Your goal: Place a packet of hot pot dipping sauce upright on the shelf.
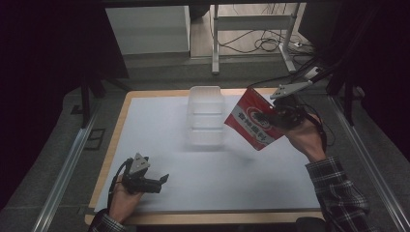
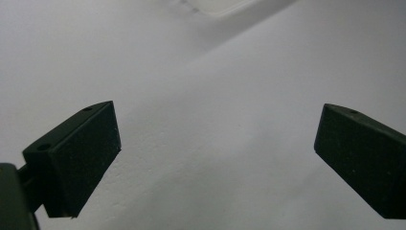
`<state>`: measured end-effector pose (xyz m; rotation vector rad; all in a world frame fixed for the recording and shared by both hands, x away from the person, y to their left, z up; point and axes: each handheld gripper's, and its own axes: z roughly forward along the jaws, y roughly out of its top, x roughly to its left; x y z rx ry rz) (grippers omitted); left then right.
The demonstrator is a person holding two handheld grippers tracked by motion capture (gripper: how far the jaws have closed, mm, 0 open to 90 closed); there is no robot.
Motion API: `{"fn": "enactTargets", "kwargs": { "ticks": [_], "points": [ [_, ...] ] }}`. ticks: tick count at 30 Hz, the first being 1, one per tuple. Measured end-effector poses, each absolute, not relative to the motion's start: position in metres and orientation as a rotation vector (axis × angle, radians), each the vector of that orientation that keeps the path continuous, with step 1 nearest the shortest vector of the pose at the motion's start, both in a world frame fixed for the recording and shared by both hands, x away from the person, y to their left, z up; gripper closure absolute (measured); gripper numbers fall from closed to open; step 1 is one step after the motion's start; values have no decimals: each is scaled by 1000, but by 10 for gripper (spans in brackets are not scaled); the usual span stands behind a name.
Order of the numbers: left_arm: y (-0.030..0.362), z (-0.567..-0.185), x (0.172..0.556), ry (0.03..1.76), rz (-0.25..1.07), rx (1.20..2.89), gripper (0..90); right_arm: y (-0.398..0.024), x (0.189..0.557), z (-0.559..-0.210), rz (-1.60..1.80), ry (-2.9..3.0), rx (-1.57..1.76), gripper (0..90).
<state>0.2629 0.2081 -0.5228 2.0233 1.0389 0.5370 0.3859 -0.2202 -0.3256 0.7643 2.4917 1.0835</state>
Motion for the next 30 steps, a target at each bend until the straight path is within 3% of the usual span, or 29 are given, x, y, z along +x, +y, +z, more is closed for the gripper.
{"fn": "enactTargets", "kwargs": {
  "ticks": [30],
  "points": [
    [209, -523, 263, 1037, 534, 2022, 18, -152, 435, -314, 1064, 2569, 627, 872]
  ]
}}
